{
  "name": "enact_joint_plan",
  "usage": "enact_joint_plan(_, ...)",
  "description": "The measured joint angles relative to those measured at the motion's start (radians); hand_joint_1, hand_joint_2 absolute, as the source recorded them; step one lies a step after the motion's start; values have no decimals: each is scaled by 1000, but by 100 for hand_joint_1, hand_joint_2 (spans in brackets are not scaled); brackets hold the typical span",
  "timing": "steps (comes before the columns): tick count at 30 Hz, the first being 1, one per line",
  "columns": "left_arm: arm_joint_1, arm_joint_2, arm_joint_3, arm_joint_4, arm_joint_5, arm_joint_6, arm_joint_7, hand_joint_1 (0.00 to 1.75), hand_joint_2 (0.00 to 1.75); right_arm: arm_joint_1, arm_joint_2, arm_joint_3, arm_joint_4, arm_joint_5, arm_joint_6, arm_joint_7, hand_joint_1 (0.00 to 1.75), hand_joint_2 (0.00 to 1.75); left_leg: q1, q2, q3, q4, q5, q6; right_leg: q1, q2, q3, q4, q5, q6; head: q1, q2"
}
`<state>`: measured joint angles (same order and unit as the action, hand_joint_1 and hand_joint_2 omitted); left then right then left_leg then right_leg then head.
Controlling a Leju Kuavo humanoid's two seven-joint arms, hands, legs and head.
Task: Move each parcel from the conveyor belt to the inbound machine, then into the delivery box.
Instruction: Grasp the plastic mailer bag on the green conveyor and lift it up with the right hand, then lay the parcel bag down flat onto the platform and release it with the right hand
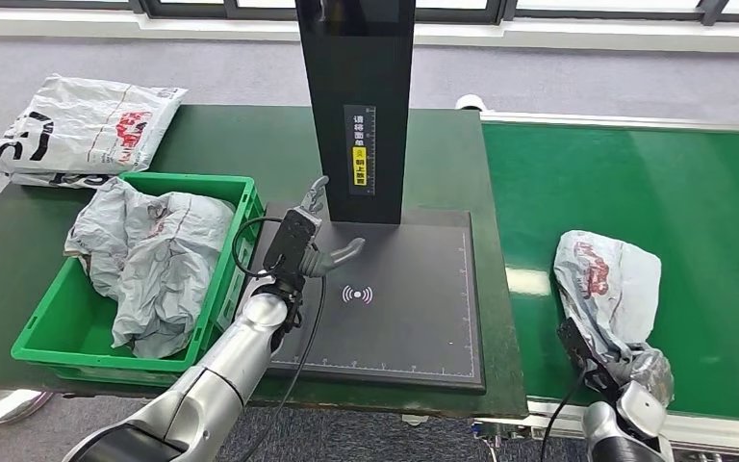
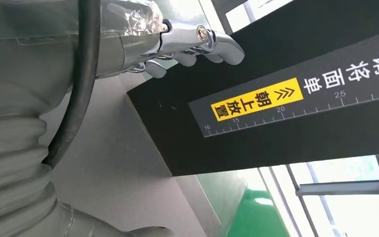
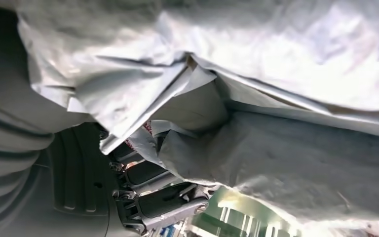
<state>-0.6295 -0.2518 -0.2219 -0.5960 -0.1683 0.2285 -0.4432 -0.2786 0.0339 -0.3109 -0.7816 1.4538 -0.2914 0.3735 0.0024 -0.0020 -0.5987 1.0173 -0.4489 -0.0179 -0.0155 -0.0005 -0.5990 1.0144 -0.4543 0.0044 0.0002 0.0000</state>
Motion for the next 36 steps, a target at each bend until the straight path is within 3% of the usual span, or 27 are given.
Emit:
enact_joint_plan(2,1,0,9,-3,-2,2,-1,0,175,3,7,0,-20,-19,-59,-45,175,175,0,0,0,0,0,0,0,0,0,0,0,0,0,0)
enact_joint_plan(6,21,3,38,-31,-15,11,-1,0,175,25,37,0,-160,-152,-269,-248,175,175,0,0,0,0,0,0,0,0,-1,0,0,0,0,0)
enact_joint_plan(8,34,5,52,-48,-25,15,-4,0,175,38,54,7,-265,-225,-330,-330,175,175,0,-1,-1,0,0,0,0,0,-1,0,0,0,0,0)
enact_joint_plan(12,51,6,74,-68,-49,25,-17,0,175,62,84,55,-445,-335,-401,-469,175,175,0,-1,-1,0,0,0,0,-1,-1,0,0,0,0,0)
enact_joint_plan(16,54,5,86,-71,-54,37,-31,0,175,79,119,111,-551,-340,-408,-527,175,175,0,-1,-1,0,0,0,0,-1,-1,0,0,0,0,0)
enact_joint_plan(25,47,1,86,-71,-45,43,-38,0,175,120,157,341,-613,-244,-291,-426,175,175,0,-1,-2,0,1,0,0,-1,-2,0,0,0,0,0)
enact_joint_plan(36,28,14,86,-59,-1,23,-27,0,175,164,148,628,-586,-222,97,-335,175,175,0,-1,-2,0,1,0,1,-1,-2,0,-1,-1,0,0)
